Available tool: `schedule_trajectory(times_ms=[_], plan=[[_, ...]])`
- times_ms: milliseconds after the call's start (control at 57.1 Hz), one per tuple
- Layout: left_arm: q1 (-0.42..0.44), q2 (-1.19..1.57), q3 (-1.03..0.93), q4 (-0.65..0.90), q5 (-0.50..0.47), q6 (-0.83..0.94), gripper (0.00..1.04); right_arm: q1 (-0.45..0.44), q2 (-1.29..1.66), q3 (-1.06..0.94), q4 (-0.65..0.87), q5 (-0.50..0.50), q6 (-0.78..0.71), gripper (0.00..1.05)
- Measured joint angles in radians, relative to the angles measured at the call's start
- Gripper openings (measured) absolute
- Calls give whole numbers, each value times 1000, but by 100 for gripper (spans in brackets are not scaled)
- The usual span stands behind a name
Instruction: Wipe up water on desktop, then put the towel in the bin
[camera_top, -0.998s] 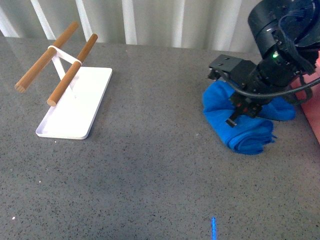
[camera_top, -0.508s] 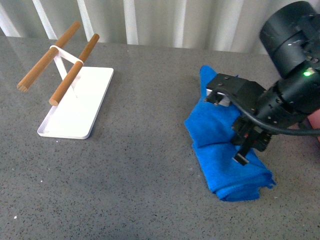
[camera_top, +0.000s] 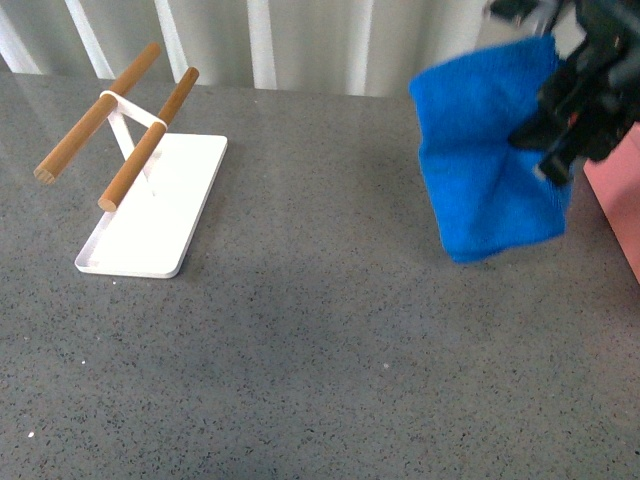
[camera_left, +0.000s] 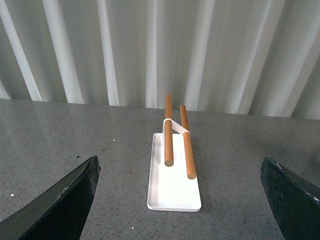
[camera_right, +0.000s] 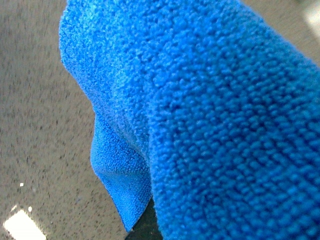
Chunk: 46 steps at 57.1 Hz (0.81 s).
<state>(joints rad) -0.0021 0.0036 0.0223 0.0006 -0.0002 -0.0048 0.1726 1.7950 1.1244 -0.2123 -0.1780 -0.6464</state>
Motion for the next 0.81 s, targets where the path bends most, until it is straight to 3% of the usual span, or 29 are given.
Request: schedule_trajectory(times_ms=[175, 368, 473, 806], plan=[[0, 0, 0, 0, 0, 0, 98, -33, -82, 193, -146, 137, 167, 4], [0, 0, 0, 0, 0, 0, 98, -115, -89, 373, -412, 329, 342, 4], [0, 0, 0, 0, 0, 0, 98, -158, -89, 398, -495, 371, 393, 4], [0, 0, 0, 0, 0, 0, 98, -290, -76, 391, -546, 390, 434, 4]])
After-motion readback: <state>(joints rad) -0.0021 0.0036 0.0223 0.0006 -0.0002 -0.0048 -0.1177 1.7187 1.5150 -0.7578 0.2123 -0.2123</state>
